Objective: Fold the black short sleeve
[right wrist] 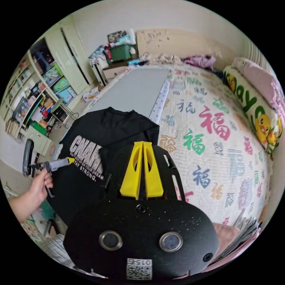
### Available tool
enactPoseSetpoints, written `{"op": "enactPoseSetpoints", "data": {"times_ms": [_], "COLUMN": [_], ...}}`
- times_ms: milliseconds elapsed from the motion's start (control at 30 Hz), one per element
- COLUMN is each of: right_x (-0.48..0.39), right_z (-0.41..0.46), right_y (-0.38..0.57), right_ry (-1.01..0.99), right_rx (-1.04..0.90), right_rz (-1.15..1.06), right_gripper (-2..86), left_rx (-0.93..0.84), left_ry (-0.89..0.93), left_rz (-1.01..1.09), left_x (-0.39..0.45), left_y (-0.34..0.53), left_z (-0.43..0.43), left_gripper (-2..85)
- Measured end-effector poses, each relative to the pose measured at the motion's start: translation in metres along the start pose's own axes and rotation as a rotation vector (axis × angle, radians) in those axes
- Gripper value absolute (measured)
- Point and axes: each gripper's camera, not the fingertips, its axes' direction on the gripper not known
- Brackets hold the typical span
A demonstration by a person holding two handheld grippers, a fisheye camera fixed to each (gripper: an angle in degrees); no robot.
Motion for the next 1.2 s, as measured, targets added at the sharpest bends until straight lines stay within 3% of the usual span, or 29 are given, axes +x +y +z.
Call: {"op": "enactPoseSetpoints", "data": {"times_ms": [133, 233, 300, 333, 400, 467, 500, 567, 733, 867, 1033, 1200], "right_x": [-0.062, -0.117, -0.153, -0.175, -0.206, -0.246, -0.256, -0.293, -0.373, -0.44, -0.508, -0.561], "right_z": [-0.061, -0.076, -0.082, -0.08, -0.065, -0.038, -0.032, -0.009, 0.051, 0.104, 0.184, 0.28], "right_y": [0.089, 0.119, 0.127, 0.128, 0.123, 0.111, 0.108, 0.094, 0.059, 0.002, -0.086, -0.169], "right_ry": [0.053, -0.133, -0.26, -0.325, -0.401, -0.489, -0.509, -0.541, -0.472, -0.467, -0.365, -0.168], "right_rx": [0.048, -0.092, -0.059, -0.047, -0.077, -0.145, -0.147, -0.137, -0.175, -0.16, -0.174, -0.271], "right_rz": [-0.085, -0.254, -0.365, -0.41, -0.441, -0.447, -0.443, -0.385, -0.253, -0.226, -0.331, -0.397], "right_gripper": [2.7, 9.0, 10.6, 10.9, 10.9, 10.5, 10.5, 10.4, 10.4, 10.3, 9.5, 8.1], "left_rx": [0.268, 0.519, 0.623, 0.671, 0.589, 0.334, 0.333, 0.416, 0.362, 0.336, 0.323, 0.302], "left_ry": [-0.118, -0.139, -0.142, -0.103, 0.153, 0.544, 0.591, 0.604, 0.705, 0.545, 0.517, 0.509], "left_rz": [-0.004, 0.037, 0.066, -0.03, -0.143, -0.166, -0.162, -0.186, -0.247, -0.353, -0.608, -0.694], "left_x": [-0.023, -0.021, -0.025, -0.043, -0.089, -0.143, -0.152, -0.179, -0.233, -0.287, -0.341, -0.345], "left_y": [0.115, 0.176, 0.197, 0.208, 0.208, 0.191, 0.191, 0.198, 0.185, 0.169, 0.159, 0.129], "left_z": [-0.042, -0.081, -0.077, -0.059, -0.008, 0.074, 0.089, 0.134, 0.209, 0.264, 0.36, 0.456], "left_gripper": [5.4, 8.3, 7.9, 6.6, 4.0, 1.7, 1.2, 3.2, 9.1, 9.0, 8.2, 7.8]}}
